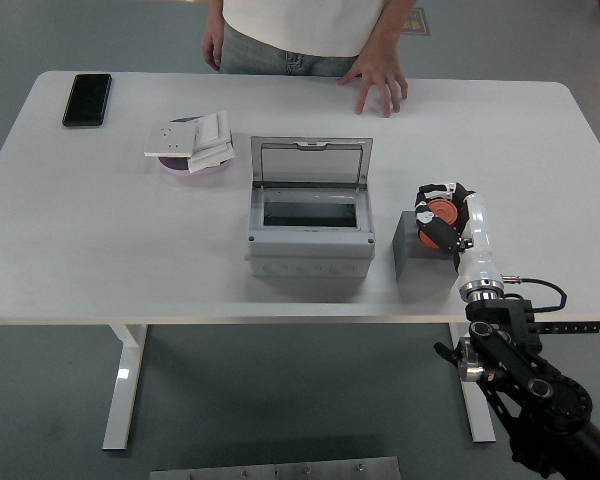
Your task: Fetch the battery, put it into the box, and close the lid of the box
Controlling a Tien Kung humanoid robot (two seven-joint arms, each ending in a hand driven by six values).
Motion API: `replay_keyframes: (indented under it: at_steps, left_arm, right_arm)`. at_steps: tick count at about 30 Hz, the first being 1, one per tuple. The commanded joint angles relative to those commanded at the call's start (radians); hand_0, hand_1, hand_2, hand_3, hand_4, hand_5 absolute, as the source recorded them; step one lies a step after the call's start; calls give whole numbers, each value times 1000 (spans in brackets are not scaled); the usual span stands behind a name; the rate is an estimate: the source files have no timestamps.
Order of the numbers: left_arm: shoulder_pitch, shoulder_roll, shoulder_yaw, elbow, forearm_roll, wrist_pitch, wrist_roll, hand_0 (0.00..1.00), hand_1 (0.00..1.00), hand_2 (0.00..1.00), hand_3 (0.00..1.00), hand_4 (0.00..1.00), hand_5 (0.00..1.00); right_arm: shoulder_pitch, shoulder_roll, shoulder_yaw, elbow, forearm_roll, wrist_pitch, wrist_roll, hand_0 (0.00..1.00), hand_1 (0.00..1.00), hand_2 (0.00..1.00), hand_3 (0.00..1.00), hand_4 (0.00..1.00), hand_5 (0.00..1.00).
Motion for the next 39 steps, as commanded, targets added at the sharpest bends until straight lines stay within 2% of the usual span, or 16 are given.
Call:
replay_keyframes:
  at_steps: [2,7,8,13,14,25,26,39]
  left_arm:
    - [0,0,-1,0,0,0,0,586,756,594,557,594,91]
    - [0,0,-1,0,1,0,0,586,756,594,557,594,91]
    - [-1,0,-2,0,1,1,1,587,756,593,558,596,91]
    - [-1,0,-2,0,1,1,0,587,756,593,558,596,91]
    - [-1,0,-3,0,2,1,1,586,756,592,557,594,92]
    - [-3,0,-5,0,4,4,0,587,756,594,557,597,95]
    - [-3,1,-6,0,5,5,1,587,756,593,557,598,98]
    - [-6,5,-16,-1,21,7,7,587,756,593,556,599,99]
  right_arm:
    - [0,0,0,0,-1,0,-1,405,356,324,350,264,6]
    - [1,-2,1,-2,-4,0,-3,405,356,324,350,264,6]
    - [1,-2,1,-3,-4,0,-3,395,352,316,340,198,2]
    - [2,-3,3,-3,-11,-1,-8,395,352,316,340,198,2]
    - [2,-4,3,-3,-13,-1,-9,392,346,312,333,110,2]
    - [5,-7,-3,2,-27,-7,-23,390,349,314,335,141,2]
    - [7,-8,-5,4,-27,-8,-25,391,364,325,348,188,2]
    - [63,-53,-30,30,-22,-8,-56,389,356,320,346,147,2]
